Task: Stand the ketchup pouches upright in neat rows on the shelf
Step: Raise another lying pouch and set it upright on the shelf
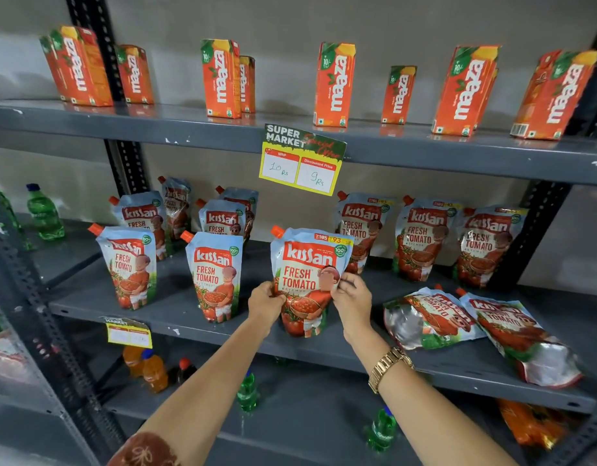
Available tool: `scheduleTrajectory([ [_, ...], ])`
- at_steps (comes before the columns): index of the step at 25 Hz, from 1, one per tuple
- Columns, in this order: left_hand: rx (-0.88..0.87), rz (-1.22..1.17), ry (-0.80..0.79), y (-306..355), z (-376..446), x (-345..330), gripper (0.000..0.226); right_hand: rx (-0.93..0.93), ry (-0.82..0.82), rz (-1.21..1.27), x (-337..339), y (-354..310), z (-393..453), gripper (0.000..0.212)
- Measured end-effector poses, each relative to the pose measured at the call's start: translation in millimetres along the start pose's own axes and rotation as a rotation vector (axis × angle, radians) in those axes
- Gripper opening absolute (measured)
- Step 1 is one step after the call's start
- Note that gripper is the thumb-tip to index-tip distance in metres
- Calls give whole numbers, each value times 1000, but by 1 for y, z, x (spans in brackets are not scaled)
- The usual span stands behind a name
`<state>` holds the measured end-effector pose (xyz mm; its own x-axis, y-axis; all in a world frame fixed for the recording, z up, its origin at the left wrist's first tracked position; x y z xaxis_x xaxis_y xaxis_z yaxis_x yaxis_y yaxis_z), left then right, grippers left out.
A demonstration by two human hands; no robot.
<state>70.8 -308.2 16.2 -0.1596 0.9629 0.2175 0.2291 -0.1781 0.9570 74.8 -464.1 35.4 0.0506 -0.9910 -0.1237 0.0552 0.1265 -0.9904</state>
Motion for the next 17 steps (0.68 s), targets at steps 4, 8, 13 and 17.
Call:
scheduleTrajectory([
  [4, 42, 39, 164, 0, -22, -3, 30, 6, 126, -123, 14, 3, -13, 33],
  [8, 8, 33, 201, 1, -45, -14, 22, 9, 386, -140, 44, 8, -34, 32],
  [13, -63, 9, 103, 9, -68, -38, 10, -90, 725, -124, 80, 1, -56, 27],
  [17, -158, 19, 6, 26, -72, -69, 6, -198, 785, -62, 111, 0, -56, 26],
])
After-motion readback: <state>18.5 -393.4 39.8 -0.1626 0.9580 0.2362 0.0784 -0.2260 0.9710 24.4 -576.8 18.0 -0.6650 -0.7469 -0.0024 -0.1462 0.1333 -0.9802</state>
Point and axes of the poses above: each hand's wrist, its own z-axis towards the middle knuckle, its own x-axis out of the back of the hand, y = z × x, the point moved 1 cm from there along z, towards the middle knuckle, and after that the axes turned 13 degrees about -y, right-handed, at the moved point
